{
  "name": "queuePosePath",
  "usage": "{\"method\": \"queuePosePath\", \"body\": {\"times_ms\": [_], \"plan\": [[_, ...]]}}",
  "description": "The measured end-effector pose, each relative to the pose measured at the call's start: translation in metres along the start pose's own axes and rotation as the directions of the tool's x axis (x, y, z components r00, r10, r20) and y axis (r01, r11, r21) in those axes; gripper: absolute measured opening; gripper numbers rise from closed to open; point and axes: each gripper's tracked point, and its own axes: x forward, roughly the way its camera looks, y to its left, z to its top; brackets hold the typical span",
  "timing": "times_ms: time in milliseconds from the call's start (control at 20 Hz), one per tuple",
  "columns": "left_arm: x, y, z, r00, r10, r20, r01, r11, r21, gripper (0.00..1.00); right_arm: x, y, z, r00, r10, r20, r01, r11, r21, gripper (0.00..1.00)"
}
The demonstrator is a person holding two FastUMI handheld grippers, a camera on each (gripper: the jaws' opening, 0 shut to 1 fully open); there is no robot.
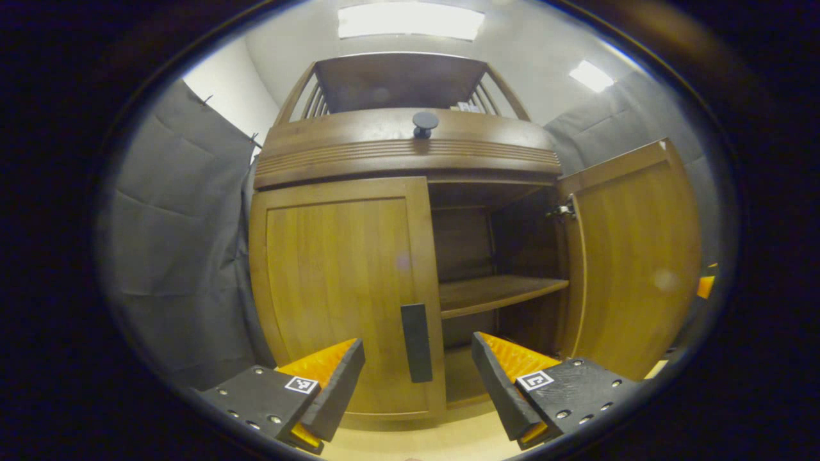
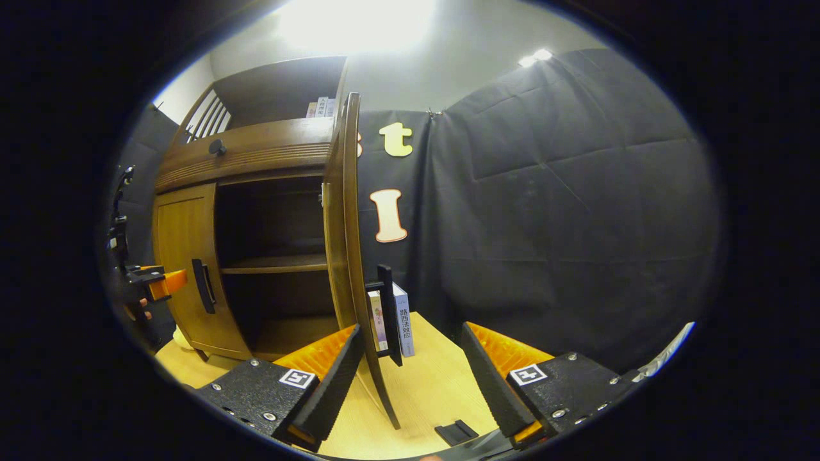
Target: Open the right door of the double-door shoe cabinet with the right hand, and open the left door with the left hand.
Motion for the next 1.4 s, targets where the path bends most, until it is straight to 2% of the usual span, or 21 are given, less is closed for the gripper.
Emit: {"method": "queuePosePath", "body": {"times_ms": [100, 150, 250, 300, 350, 500, 600, 800, 1000, 1400], "plan": [[0.014, 0.003, -0.008, 1.000, 0.013, -0.019, -0.014, 1.000, -0.006, 1.00, 0.000, 0.004, -0.002, 1.000, 0.010, -0.003, -0.010, 1.000, -0.001, 0.94], [0.018, 0.003, -0.011, 0.999, 0.011, -0.031, -0.011, 1.000, -0.014, 0.96, 0.000, 0.005, -0.005, 1.000, 0.009, -0.010, -0.009, 1.000, -0.006, 0.94], [0.022, 0.005, -0.017, 0.999, 0.009, -0.047, -0.010, 0.999, -0.031, 1.00, -0.001, 0.004, -0.010, 1.000, 0.006, -0.025, -0.006, 1.000, -0.008, 0.97], [0.025, 0.004, -0.018, 0.999, 0.005, -0.054, -0.007, 0.999, -0.039, 1.00, -0.001, 0.006, -0.012, 1.000, 0.008, -0.030, -0.008, 1.000, -0.003, 0.92], [0.030, 0.003, -0.021, 0.998, -0.001, -0.062, -0.001, 0.999, -0.045, 1.00, -0.002, 0.007, -0.012, 0.999, 0.007, -0.033, -0.007, 1.000, 0.003, 0.92], [0.043, 0.003, -0.026, 0.997, 0.012, -0.080, -0.014, 1.000, -0.025, 1.00, -0.003, 0.010, -0.021, 0.999, 0.015, -0.051, -0.014, 1.000, 0.007, 0.94], [0.048, 0.000, -0.032, 0.994, 0.021, -0.105, -0.023, 1.000, -0.016, 0.96, -0.003, 0.013, -0.023, 0.998, 0.022, -0.061, -0.021, 1.000, 0.009, 0.94], [0.055, 0.002, -0.042, 0.992, 0.007, -0.127, -0.013, 0.999, -0.050, 0.79, -0.007, 0.020, -0.024, 0.998, 0.034, -0.059, -0.033, 0.999, 0.016, 0.94], [0.060, -0.010, -0.045, 0.988, -0.030, -0.151, 0.015, 0.995, -0.102, 0.31, -0.013, 0.033, -0.026, 0.997, 0.055, -0.059, -0.055, 0.998, 0.011, 0.94], [0.053, -0.011, -0.039, 0.986, -0.015, -0.168, -0.005, 0.992, -0.122, 0.19, -0.023, 0.058, -0.024, 0.993, 0.116, -0.030, -0.115, 0.992, 0.044, 0.94]]}}
